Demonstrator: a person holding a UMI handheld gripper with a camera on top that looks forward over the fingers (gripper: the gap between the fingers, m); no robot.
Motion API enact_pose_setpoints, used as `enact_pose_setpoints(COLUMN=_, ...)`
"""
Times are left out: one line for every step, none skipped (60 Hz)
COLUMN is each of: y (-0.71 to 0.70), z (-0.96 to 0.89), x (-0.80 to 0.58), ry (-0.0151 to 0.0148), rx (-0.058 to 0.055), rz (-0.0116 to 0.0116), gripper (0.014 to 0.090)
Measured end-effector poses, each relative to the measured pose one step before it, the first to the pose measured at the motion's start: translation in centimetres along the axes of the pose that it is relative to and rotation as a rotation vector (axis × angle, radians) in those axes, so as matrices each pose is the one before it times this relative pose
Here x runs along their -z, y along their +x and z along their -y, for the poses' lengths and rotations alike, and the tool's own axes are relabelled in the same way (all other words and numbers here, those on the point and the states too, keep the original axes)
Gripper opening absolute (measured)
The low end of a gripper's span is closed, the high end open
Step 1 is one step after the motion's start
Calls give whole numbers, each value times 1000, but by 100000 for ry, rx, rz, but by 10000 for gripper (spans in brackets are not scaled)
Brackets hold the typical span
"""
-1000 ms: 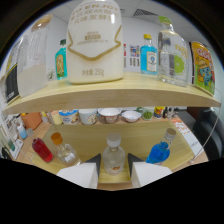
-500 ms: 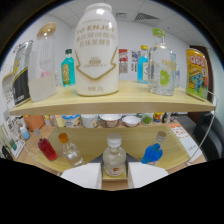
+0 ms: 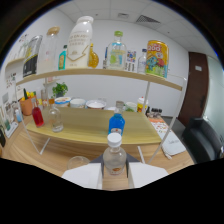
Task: Make me a cup of Mojito.
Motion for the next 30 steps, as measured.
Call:
enact_pose_setpoints(y=202, z=-316, x=-113, ry=-168, rx=2885, rz=-711, gripper=337)
enact_pose_setpoints(y=249, z=-305, x=-107, ry=-253, rx=3141, rz=-1037, gripper=338)
enact_pose_setpoints(y=239, z=-277, x=-119, ry=-300, rx=3290, rz=-1211, gripper=338)
enact_pose_setpoints(y=208, z=-242, x=-112, ry=-257, rx=3395, rz=-1197, gripper=337)
enact_pose_setpoints(y=174, z=-206, x=-100, ry=-180, rx=3516, rz=-1119, gripper=337)
enact_pose_setpoints(y=162, z=-116, x=-80, ry=-84, rx=3345, rz=-983, gripper=337)
enact_pose_setpoints(y=113, z=-138, x=-101, ry=-47, rx=3326, rz=-1138, gripper=337)
enact_pose_setpoints(y=120, z=-63, x=-37, ry=34, rx=3279, rz=-1194, gripper=338)
enact_pose_setpoints(y=129, z=-25, x=-68, ry=141, rx=3380, rz=-1217, gripper=338)
enact_pose_setpoints(y=108, z=-62, x=-74, ry=6, rx=3612, rz=-1133, gripper=337)
enact_pose_setpoints(y=97, z=-22, x=-60, ry=-49, rx=3919, rz=-1146, gripper=337)
enact_pose_setpoints(y=109, z=47, x=-74, ry=124, rx=4031, rz=-1222, gripper=336)
enact_pose_setpoints(y=131, z=94, x=-60, ry=364, rx=4030, rz=-1235, gripper=336)
enact_pose_setpoints(y=113, z=124, x=-68, ry=452, rx=4104, rz=-1240, gripper=337)
enact_pose_setpoints(y=79, z=118, x=-64, ry=415, rx=4288, rz=-1135, gripper=337)
enact_pose_setpoints(y=80, z=129, x=-76, ry=383, rx=4395, rz=-1199, gripper=335)
enact_pose_setpoints(y=128, z=157, x=-14, ry=325, rx=4427, rz=-1158, gripper=336)
enact_pose_setpoints(y=124, z=136, x=32, ry=183, rx=4204, rz=-1130, gripper=337)
enact_pose_setpoints(y=89, z=196, x=-17, ry=689, rx=4101, rz=-998, gripper=338)
enact_pose_setpoints(y=50, z=195, x=-42, ry=658, rx=4007, rz=-861, gripper=338)
enact_pose_setpoints(y=32, z=185, x=-43, ry=581, rx=4086, rz=-731, gripper=337)
enact_pose_setpoints(y=28, z=140, x=-35, ry=393, rx=4094, rz=-685, gripper=335)
enact_pose_setpoints(y=14, z=123, x=-52, ry=256, rx=4153, rz=-653, gripper=334)
enact_pose_setpoints(y=26, z=144, x=-42, ry=320, rx=4114, rz=-676, gripper=335)
enact_pose_setpoints(y=43, z=249, x=-88, ry=797, rx=3892, rz=-894, gripper=336)
enact_pose_setpoints(y=95, z=216, x=-4, ry=520, rx=3616, rz=-794, gripper=337)
enact_pose_setpoints(y=139, z=227, x=-18, ry=518, rx=3489, rz=-942, gripper=336)
enact_pose_setpoints(y=182, z=120, x=-23, ry=419, rx=3435, rz=-1094, gripper=336)
enact_pose_setpoints(y=108, z=221, x=-24, ry=586, rx=3263, rz=-687, gripper=337)
enact_pose_setpoints(y=99, z=241, x=-21, ry=715, rx=3016, rz=-685, gripper=338)
